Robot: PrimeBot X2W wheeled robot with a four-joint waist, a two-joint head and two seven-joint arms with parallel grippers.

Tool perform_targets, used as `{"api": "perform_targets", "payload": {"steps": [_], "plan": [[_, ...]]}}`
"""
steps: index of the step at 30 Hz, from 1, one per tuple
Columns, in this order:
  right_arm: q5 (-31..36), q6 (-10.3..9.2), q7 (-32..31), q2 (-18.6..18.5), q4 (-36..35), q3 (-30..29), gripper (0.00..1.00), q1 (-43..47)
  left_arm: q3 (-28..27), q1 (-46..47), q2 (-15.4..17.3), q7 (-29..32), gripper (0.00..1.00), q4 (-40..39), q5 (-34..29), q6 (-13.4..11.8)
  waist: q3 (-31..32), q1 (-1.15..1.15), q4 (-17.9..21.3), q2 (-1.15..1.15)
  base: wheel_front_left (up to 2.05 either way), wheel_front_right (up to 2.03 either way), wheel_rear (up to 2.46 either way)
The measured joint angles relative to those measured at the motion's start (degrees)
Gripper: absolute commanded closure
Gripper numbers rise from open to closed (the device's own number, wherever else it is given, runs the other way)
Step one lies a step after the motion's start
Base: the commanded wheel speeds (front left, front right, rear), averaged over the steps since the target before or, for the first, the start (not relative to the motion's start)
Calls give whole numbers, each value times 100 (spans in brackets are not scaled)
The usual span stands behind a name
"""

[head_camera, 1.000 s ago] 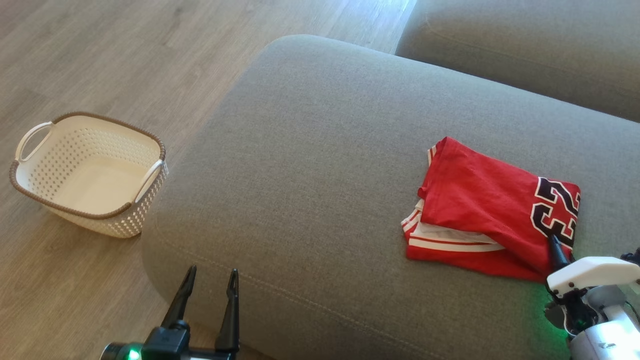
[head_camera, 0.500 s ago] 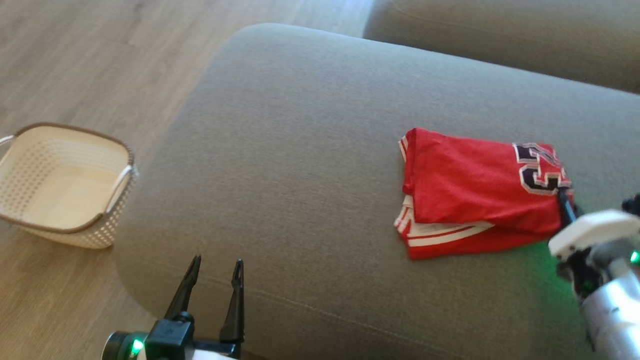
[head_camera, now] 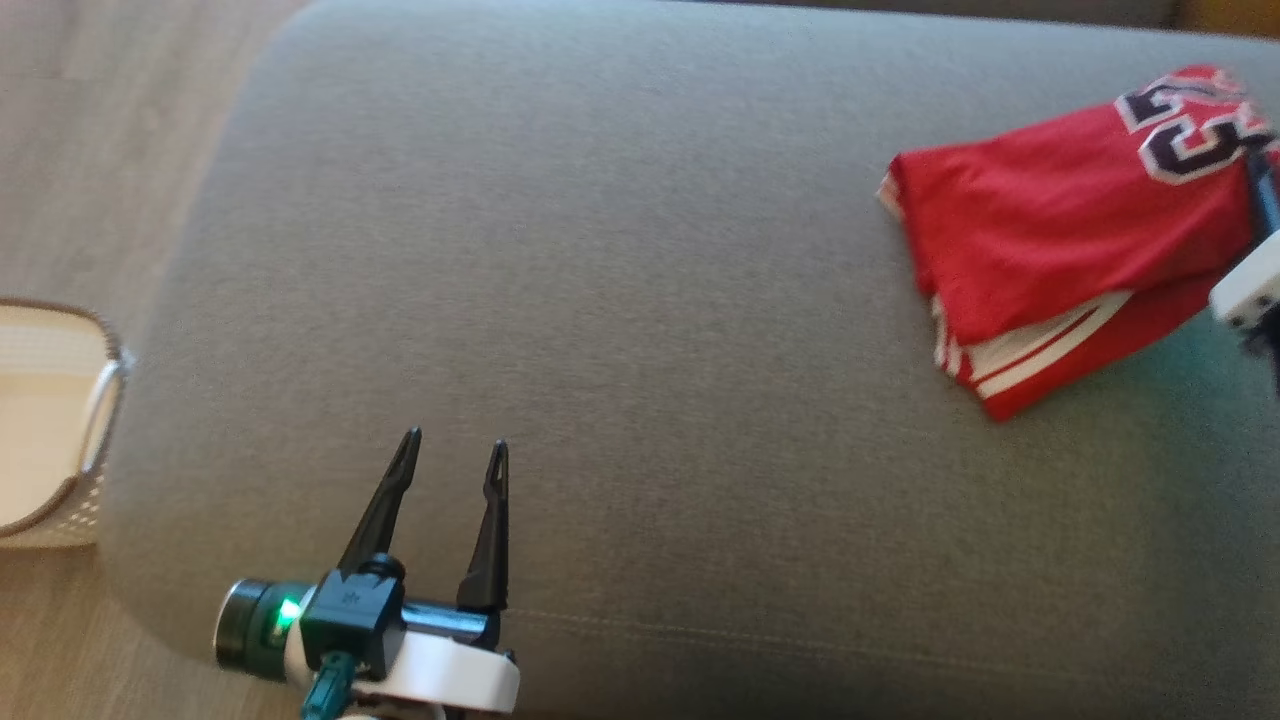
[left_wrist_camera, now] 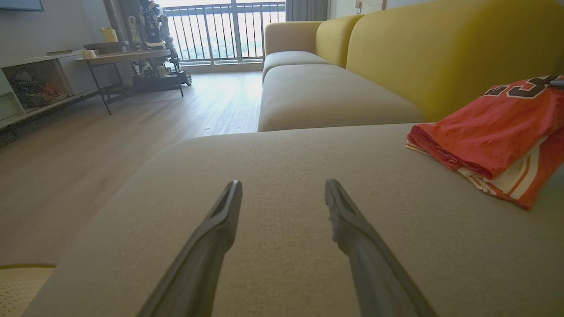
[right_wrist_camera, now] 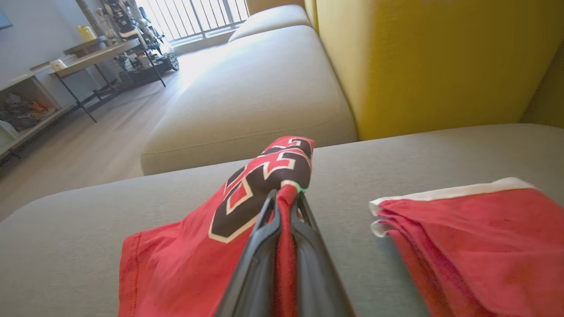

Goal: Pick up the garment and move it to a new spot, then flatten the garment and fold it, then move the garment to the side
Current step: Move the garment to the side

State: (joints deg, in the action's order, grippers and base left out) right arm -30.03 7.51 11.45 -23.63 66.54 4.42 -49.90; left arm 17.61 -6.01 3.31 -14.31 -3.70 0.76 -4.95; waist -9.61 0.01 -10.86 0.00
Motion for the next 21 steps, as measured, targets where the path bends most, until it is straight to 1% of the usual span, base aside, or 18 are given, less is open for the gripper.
{"api": "perform_targets", "payload": {"steps": [1, 6, 12, 16, 20, 21], "plan": [[0, 0, 0, 0, 0, 0, 100, 0, 0, 0, 0, 0, 0, 0, 0, 0, 0, 0, 0, 0, 0, 0, 0], [182, -1, 27, -312, 130, -13, 100, -312, 21, 177, -7, 0, 0, 0, 0, 8, -208, 0, 323, 0, 0, 0, 0], [367, 0, 125, -608, 328, -209, 100, -556, 4, 324, -11, 0, 0, -4, -1, 7, -441, 0, 595, 0, 0, 0, 0], [590, 0, 225, -798, 410, -321, 100, -758, -16, 464, -8, 0, 0, -4, -1, 13, -600, 0, 688, 0, 0, 0, 0], [860, 0, 276, -947, 519, -570, 100, -911, -52, 589, -9, 0, 0, -5, 0, 47, -724, 1, 700, 0, 0, 0, 0], [934, 0, 276, -969, 558, -628, 88, -940, -64, 611, -9, 0, 0, -4, 1, 48, -742, 1, 695, 0, 0, 0, 0]]}}
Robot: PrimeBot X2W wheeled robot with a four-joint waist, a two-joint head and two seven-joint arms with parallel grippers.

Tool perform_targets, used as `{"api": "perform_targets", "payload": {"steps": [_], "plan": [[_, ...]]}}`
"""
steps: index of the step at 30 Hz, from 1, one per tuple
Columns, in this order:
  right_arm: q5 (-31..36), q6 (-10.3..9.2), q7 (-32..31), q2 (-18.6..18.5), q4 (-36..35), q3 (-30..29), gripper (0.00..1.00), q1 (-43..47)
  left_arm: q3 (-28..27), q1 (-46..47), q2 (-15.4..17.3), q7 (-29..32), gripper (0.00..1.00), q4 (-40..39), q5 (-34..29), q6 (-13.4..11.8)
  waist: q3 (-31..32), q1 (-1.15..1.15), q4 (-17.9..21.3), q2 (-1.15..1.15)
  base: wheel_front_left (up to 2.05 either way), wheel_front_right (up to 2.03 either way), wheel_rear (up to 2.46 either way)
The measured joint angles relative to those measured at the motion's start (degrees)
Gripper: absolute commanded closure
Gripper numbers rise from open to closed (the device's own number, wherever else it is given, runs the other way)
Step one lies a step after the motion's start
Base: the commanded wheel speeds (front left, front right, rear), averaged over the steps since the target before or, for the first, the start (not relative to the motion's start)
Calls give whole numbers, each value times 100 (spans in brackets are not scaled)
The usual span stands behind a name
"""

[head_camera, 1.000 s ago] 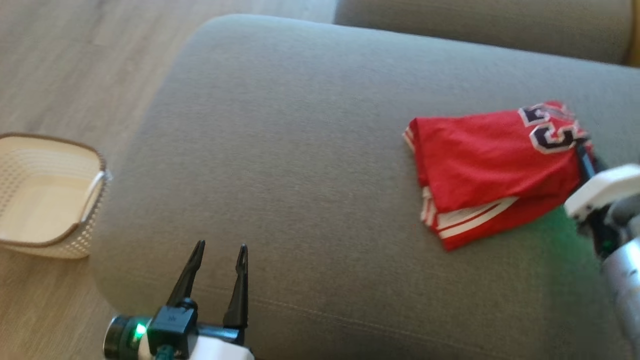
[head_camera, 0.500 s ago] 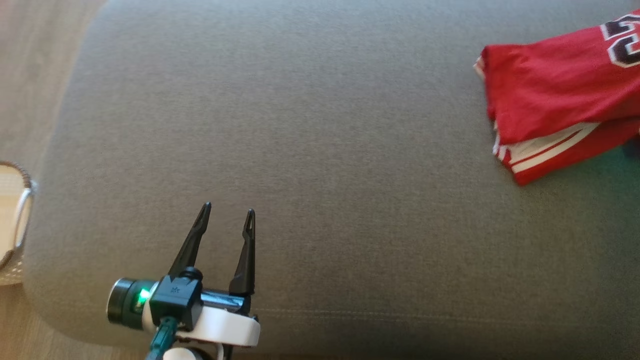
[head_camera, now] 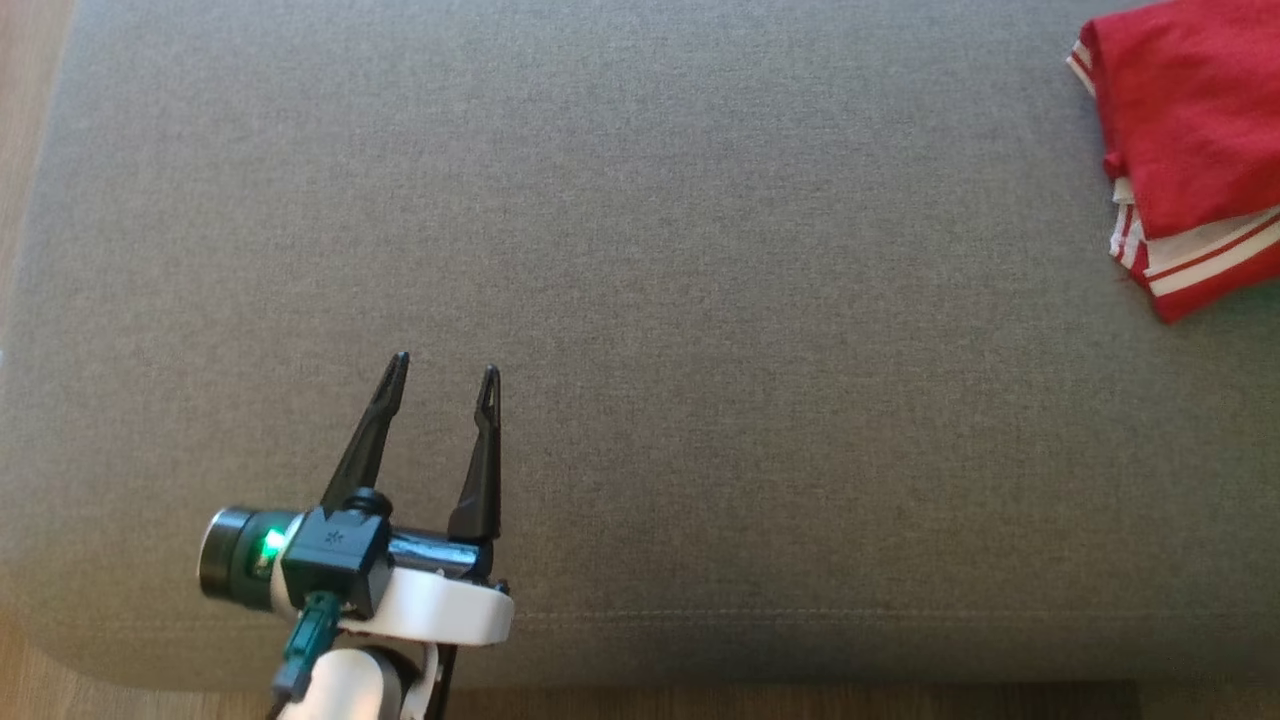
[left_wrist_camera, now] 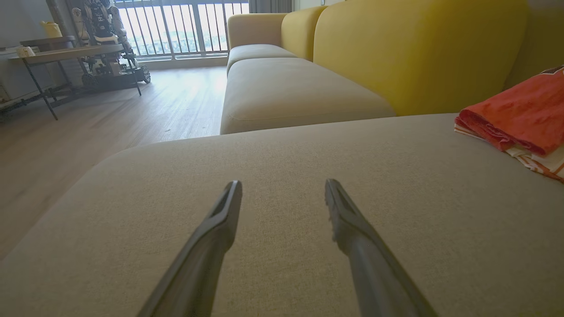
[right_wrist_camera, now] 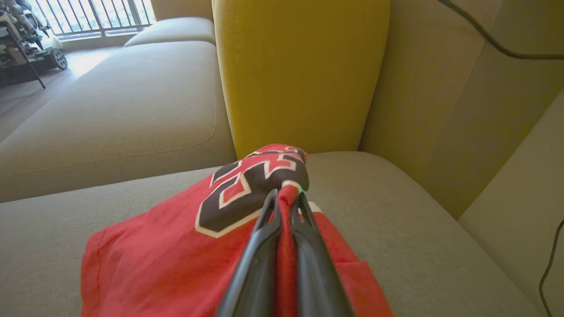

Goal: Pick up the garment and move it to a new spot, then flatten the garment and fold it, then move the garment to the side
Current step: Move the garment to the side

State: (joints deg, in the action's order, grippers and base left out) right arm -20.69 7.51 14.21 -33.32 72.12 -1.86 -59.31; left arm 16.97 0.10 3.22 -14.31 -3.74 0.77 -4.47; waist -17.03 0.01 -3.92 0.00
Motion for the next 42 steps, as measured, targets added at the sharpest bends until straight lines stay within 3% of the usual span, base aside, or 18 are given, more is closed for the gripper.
{"api": "perform_targets", "payload": {"steps": [1, 2, 3, 6, 10, 13, 18, 22, 25, 32, 42], "plan": [[126, 0, 1, -30, 18, -23, 65, -4, -10, 25, 0, 0, 0, 0, 2, 0, -12, 0, -9, 0, 0, 0, 0], [209, 0, 2, -36, 38, -98, 18, -5, -14, 32, 0, 0, 0, 2, 18, 2, -19, 0, -15, 0, 0, 0, 0], [278, 0, 1, -40, 56, -193, 0, -4, -14, 32, 0, 0, 0, 11, 33, 25, -21, 0, -18, 0, 0, 0, 0], [872, 0, 1, -116, -134, -526, 0, 18, -11, 32, -1, 0, 0, 64, 40, 53, 27, 0, -25, 0, 0, 0, 0], [1880, 0, 26, -85, -921, -1217, 0, 236, -18, 28, -1, 0, 0, 105, 38, 69, 147, -1, -26, 0, 0, 0, 0], [2424, 0, 27, 519, -1537, -1633, 0, 728, -78, 2, -1, 0, 0, 119, 40, 62, 278, -1, 4, 0, 0, 0, 0], [3038, 0, 26, 2003, -2414, -1775, 0, 1852, -129, -186, -1, 0, 0, 116, 40, 35, 558, -1, 111, 0, 0, 0, 0], [3041, 0, 26, 2693, -3112, -1651, 0, 2652, -151, -341, -1, 0, 0, 93, 44, -9, 797, -1, 187, 0, 0, 0, 0], [2825, 0, 26, 2951, -3712, -1434, 0, 3193, -254, -376, -1, 0, 0, 70, 182, -67, 976, -1, 230, 0, 0, 0, 0], [1837, 0, 26, 3014, -5146, -678, 0, 4540, -322, -708, -1, 0, 0, 70, 686, -292, 1371, -1, 322, 0, 0, 0, 0], [1466, 0, 26, 3040, -6851, -319, 0, 5994, -336, -896, 0, 0, 0, 31, 757, -455, 1713, -2, 316, 0, 0, 0, 0]]}}
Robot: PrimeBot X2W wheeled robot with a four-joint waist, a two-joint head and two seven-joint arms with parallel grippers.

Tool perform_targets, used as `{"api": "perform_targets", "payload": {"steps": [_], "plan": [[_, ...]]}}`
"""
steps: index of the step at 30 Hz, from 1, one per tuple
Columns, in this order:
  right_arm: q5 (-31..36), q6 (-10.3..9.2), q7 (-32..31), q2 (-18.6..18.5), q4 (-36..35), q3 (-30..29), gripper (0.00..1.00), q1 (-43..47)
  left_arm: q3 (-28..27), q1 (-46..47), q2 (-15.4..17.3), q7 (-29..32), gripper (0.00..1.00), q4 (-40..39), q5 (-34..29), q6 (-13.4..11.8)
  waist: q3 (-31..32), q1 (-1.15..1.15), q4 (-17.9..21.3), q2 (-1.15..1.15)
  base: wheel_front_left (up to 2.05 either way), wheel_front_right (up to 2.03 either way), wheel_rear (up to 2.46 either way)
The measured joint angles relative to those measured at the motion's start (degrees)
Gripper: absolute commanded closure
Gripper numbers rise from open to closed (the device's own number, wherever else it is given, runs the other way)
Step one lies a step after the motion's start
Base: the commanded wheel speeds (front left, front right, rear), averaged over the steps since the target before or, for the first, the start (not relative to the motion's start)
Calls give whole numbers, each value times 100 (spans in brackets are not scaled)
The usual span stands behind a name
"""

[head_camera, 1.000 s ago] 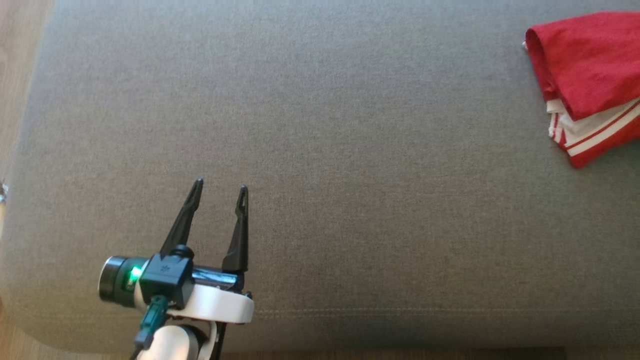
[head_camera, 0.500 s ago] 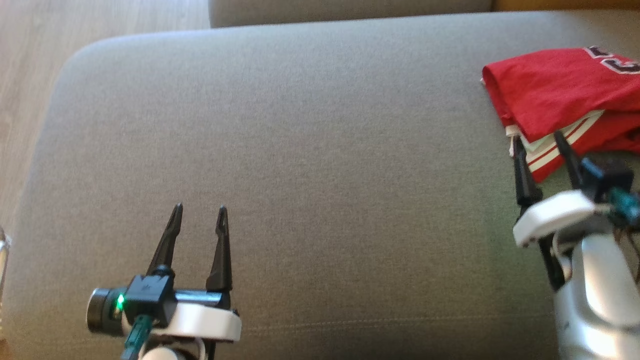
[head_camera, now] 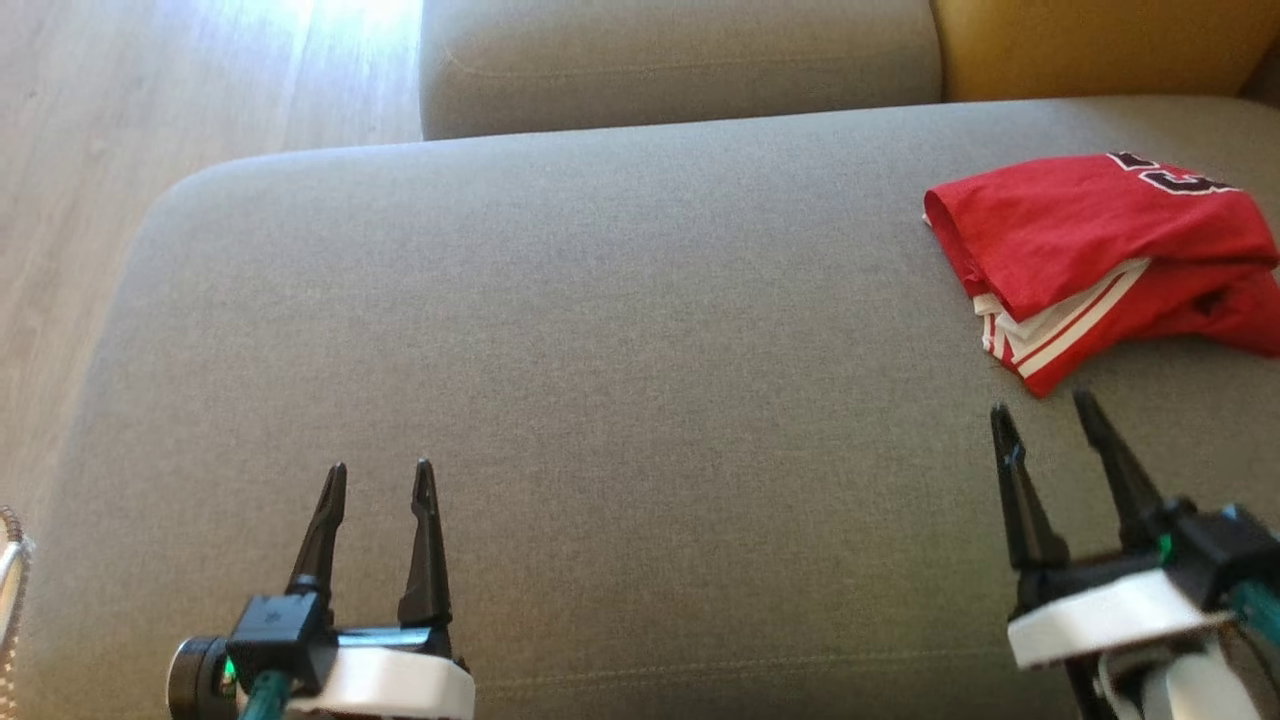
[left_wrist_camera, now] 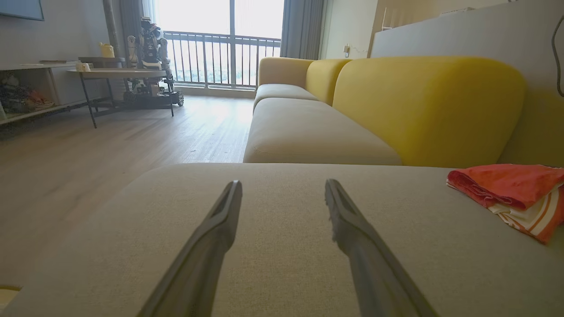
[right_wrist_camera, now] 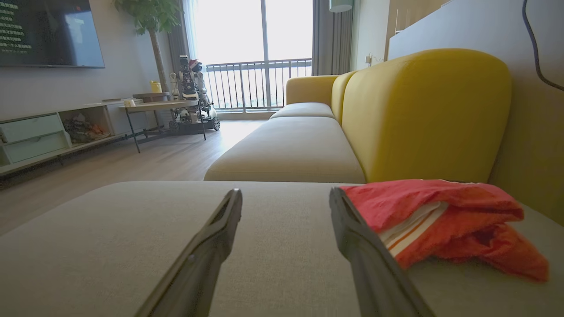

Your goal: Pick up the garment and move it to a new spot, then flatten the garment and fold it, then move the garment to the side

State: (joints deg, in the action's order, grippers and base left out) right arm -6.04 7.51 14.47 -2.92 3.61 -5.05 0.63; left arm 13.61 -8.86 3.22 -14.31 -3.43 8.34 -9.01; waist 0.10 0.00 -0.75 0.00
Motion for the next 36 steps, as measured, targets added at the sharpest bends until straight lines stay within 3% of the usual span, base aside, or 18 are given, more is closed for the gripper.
{"api": "perform_targets", "payload": {"steps": [7, 17, 18, 22, 36], "plan": [[-59, 0, 0, 36, -111, 60, 0, 587, -49, -210, 1, 0, 0, -78, -222, 98, 158, 0, -56, 0, 0, 0, 0], [-108, 0, 0, 42, -29, 164, 0, 604, -46, -383, 3, 0, 0, -2, -498, 100, 304, 0, -69, 0, 0, 0, 0], [-108, 0, -2, 45, 47, 170, 100, 604, -37, -386, 2, 12, 100, 66, -508, 99, 306, 0, -69, 0, 0, 0, 0], [-133, 0, -35, 56, 403, 186, 100, 722, 0, -528, 3, 20, 100, 392, -460, 99, 303, 0, -67, 0, 0, 0, 0], [-1206, 0, -213, 59, 503, 189, 100, 709, -112, -443, 18, 211, 100, 569, 688, 256, 261, 0, -49, 0, 0, 0, 0]]}}
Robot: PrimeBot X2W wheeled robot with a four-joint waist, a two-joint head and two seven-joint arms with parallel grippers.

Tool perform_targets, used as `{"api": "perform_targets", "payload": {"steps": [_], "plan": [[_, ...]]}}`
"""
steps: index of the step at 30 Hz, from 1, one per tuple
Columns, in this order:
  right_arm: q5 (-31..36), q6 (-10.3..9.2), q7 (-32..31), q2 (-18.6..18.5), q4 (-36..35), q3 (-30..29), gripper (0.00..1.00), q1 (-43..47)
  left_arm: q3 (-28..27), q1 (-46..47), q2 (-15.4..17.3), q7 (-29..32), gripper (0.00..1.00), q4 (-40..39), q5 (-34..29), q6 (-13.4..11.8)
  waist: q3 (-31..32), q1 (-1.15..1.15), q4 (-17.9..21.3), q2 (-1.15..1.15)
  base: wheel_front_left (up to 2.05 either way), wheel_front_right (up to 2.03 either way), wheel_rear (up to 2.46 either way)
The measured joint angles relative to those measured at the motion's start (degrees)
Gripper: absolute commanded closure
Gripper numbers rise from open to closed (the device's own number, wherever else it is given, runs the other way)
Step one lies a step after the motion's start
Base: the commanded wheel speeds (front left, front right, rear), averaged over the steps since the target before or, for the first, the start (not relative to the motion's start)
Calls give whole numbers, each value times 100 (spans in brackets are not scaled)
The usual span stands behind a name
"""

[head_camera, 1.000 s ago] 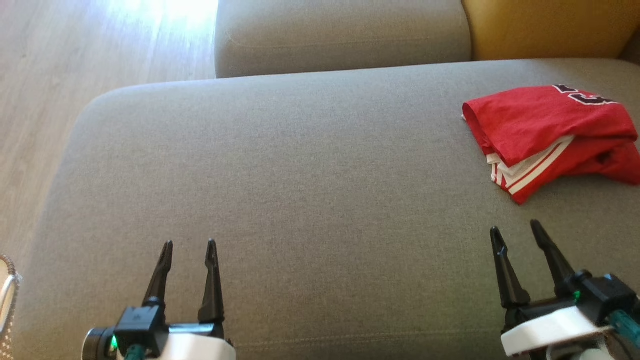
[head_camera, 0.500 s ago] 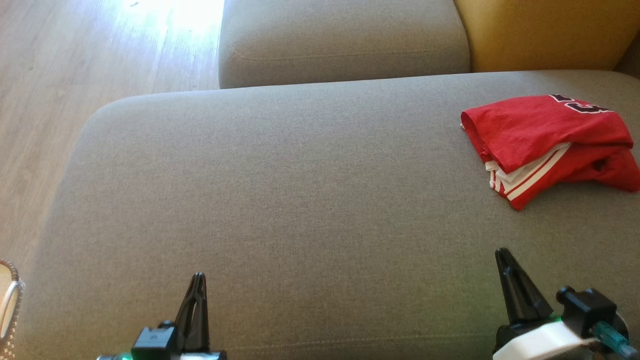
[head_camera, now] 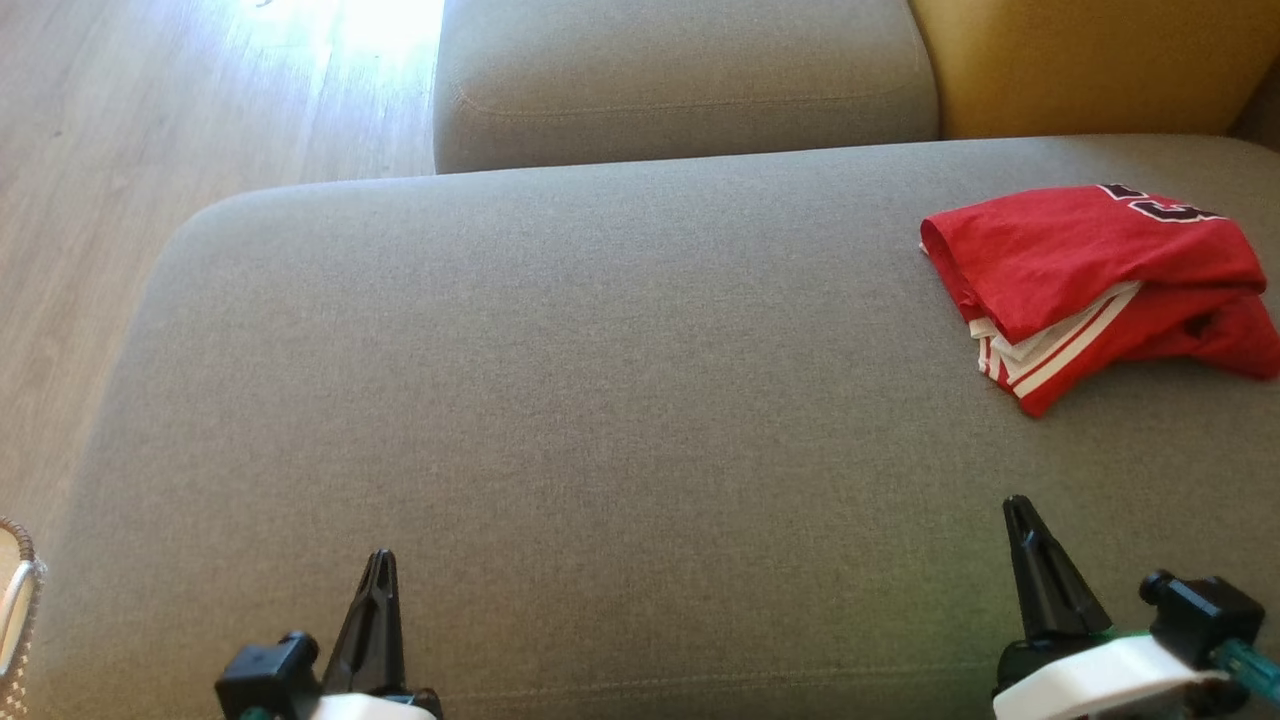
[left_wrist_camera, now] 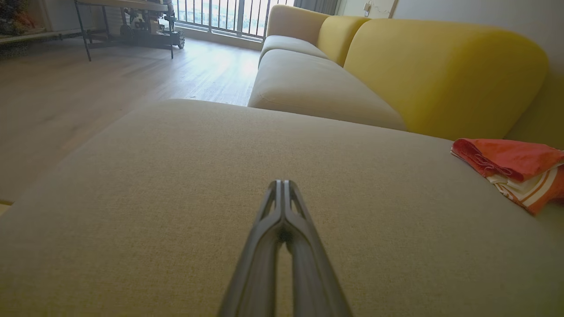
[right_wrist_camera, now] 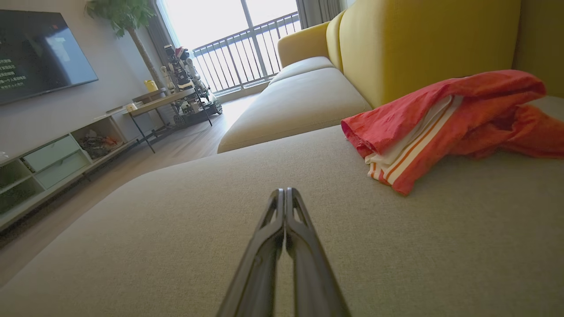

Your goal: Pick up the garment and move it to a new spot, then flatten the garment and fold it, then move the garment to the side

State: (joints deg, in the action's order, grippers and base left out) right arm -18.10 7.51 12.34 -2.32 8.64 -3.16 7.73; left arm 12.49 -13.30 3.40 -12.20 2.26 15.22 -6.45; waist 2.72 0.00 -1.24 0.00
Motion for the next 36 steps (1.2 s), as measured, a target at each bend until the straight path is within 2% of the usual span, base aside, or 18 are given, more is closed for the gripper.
{"api": "perform_targets", "payload": {"steps": [36], "plan": [[-2453, 0, -525, -18, 220, -27, 100, -298, -383, 489, 41, 464, 100, 447, 2601, 450, -94, 0, 40, 0, 0, 0, 0]]}}
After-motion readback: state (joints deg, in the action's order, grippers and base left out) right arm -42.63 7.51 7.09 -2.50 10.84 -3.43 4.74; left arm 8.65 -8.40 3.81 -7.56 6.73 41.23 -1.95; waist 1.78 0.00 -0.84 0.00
